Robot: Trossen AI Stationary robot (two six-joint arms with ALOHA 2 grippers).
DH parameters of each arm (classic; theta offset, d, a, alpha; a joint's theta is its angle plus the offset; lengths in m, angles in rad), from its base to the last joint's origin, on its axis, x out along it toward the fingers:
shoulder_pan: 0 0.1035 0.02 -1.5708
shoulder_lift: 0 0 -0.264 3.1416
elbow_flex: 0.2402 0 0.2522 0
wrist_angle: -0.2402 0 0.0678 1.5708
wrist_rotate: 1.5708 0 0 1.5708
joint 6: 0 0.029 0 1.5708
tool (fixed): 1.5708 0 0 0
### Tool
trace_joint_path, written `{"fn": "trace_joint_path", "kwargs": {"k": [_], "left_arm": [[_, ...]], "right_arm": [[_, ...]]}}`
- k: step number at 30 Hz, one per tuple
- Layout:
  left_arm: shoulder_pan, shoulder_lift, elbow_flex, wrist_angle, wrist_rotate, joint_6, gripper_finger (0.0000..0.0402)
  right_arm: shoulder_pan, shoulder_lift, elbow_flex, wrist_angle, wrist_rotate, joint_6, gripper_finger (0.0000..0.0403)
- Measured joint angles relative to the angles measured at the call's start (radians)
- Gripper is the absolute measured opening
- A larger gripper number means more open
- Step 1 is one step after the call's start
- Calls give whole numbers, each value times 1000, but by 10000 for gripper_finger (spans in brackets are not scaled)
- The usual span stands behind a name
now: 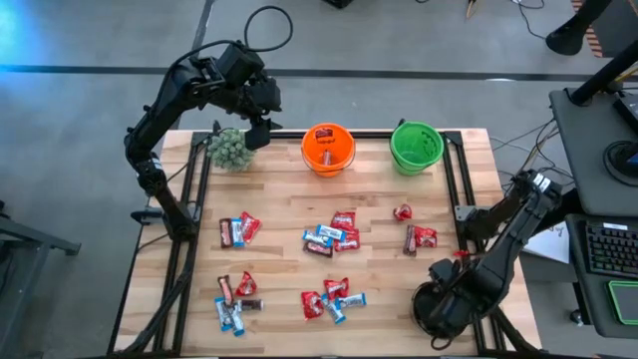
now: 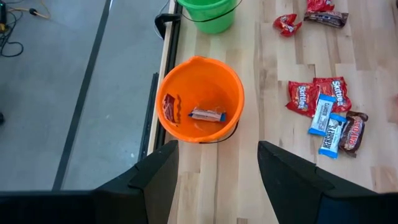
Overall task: Organize candy in baskets
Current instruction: Put the brown chocolate bar into the black bucket
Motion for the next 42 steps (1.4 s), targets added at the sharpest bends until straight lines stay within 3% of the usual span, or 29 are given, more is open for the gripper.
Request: {"fn": "trace_joint_path", "kwargs": {"k": [12,17,33,42], "left_arm": [[0,0,0,0,-7,1,201],[0,-1,0,0,-12,2,201],[0,-4,0,0,-16,6,201],[0,-5,0,0,-16,8,201]], "right_arm": [[21,-36,-117,276,107,24,34],[21,-31,-128,174,49,70,34],[23,-38,-110,127,22,62,34],[23,-45,-108,148,-71,50,34]]}}
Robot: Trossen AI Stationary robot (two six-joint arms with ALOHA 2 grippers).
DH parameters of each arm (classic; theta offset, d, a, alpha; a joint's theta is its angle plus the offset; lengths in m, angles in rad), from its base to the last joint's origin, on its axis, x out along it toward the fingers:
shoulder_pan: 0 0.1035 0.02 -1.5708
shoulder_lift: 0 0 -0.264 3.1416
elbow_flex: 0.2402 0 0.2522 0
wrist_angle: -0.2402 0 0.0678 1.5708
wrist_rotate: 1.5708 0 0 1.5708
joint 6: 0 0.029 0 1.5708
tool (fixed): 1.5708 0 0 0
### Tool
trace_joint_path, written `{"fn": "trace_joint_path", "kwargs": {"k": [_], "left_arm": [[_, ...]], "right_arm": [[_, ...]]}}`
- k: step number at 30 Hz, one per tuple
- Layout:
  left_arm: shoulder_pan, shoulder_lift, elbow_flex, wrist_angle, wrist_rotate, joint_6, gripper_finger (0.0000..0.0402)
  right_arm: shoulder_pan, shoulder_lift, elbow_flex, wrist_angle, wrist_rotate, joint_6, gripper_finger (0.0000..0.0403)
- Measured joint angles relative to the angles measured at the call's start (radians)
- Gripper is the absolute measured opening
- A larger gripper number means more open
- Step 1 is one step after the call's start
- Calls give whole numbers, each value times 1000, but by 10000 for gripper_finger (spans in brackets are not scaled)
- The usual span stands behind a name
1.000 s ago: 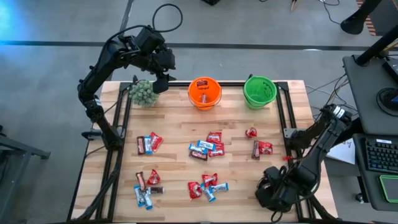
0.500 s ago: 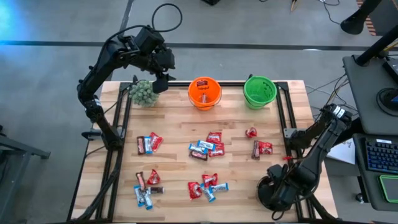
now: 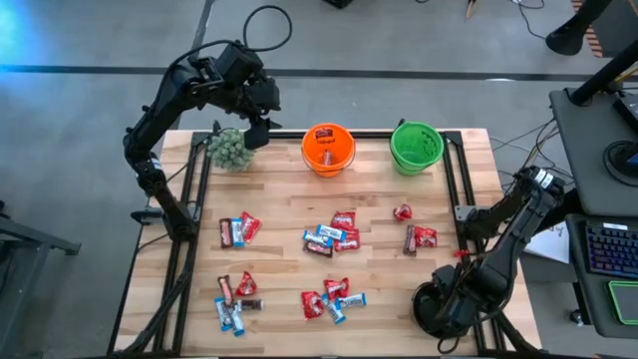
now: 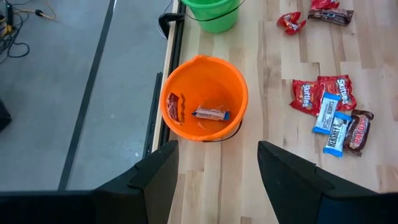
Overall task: Organize candy in baskets
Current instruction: Put the brown chocolate bar into the black bucket
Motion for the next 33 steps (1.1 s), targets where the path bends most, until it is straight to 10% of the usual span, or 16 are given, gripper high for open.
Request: {"fn": "trace_joint_path", "kwargs": {"k": [24,33], "left_arm": [[0,-16,0,15,0,7,201],[0,-16,0,15,0,6,201]], "right_arm": [[0,-1,4,-44,22,67,34],[-2,-6,4,-44,202,70,34]]}}
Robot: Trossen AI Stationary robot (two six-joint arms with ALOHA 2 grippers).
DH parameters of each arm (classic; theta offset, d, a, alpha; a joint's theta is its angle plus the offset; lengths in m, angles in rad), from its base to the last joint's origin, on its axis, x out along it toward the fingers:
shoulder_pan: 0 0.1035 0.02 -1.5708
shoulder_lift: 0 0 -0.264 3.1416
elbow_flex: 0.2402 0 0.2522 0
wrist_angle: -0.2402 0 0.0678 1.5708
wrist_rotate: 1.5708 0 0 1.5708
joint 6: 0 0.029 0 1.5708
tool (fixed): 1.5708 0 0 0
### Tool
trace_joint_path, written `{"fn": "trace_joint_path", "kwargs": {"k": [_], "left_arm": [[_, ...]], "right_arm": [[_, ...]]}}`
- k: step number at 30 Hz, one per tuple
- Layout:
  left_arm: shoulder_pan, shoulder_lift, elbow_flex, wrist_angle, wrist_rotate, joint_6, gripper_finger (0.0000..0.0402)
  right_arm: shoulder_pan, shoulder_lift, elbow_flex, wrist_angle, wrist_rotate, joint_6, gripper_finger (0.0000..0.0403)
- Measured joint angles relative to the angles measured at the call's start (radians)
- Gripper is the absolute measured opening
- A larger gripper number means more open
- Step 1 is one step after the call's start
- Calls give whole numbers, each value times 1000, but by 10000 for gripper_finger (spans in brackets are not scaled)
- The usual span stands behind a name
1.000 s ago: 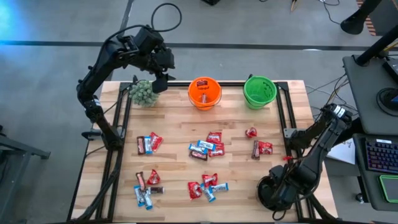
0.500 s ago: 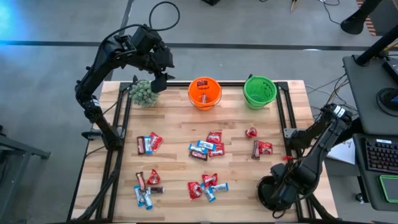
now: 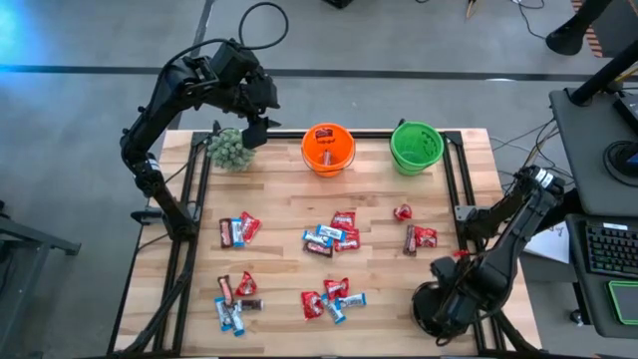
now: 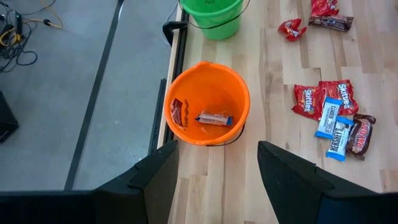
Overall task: Organize candy in baskets
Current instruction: Put the brown chocolate bar into the black bucket
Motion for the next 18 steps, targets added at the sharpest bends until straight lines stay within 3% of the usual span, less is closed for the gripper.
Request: {"fn": "trace_joint_path", "kwargs": {"k": [18], "left_arm": [[0,0,0,15,0,0,201]], "right_arm": [[1,-24,0,-55,0,-12,34]]}}
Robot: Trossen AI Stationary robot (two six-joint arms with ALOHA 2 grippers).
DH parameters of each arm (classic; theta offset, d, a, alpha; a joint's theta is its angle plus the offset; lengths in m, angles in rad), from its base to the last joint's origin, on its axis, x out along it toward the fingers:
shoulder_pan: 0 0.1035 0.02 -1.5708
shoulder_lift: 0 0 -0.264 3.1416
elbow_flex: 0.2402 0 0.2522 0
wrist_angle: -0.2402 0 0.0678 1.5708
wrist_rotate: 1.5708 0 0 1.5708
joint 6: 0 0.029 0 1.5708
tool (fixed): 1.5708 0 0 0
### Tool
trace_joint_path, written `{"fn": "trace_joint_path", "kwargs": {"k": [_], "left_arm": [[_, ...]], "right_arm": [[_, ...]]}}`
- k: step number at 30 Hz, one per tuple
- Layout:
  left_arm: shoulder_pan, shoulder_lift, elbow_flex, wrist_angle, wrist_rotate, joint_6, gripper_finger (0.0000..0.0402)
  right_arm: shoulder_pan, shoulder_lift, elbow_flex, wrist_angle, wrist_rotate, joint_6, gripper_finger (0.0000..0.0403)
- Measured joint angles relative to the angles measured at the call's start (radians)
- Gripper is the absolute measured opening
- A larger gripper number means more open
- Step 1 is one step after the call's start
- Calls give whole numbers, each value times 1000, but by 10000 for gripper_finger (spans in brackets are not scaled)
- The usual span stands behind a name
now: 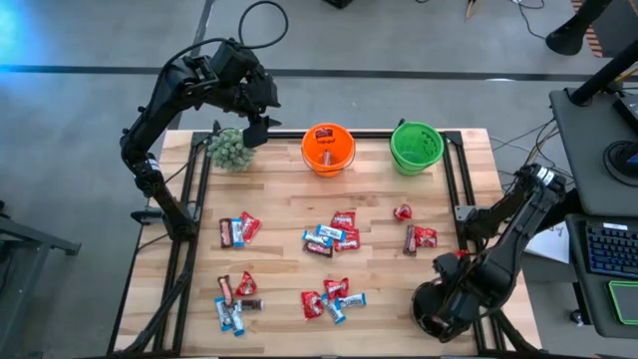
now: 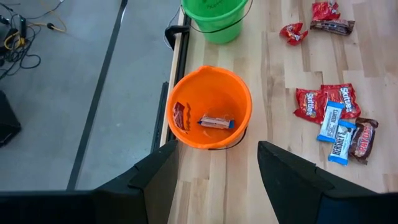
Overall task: Organize candy in baskets
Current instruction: Put the brown chocolate bar into the black bucket
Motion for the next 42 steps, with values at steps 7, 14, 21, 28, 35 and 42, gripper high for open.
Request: {"fn": "trace_joint_path", "kwargs": {"k": [7,14,21,28,35,42], "left_arm": [[0,-1,0,-1,0,0,201],[0,-6,0,-1,-1,8,201],[0,-12,0,-2,-2,9,201],[0,-25,0,-3,-3,10,201],[0,-30,0,-3,-18,10,201],[0,-32,0,-3,-24,10,201]], "right_arm": [[0,-14,0,4,0,13,34],[0,-34,0,19,1,20,34],[0,-53,0,51,46,11,34],[0,-55,0,82,78,2,34],[0,-52,-1,85,77,5,34],[3,-64,-1,109,72,3,34]]}}
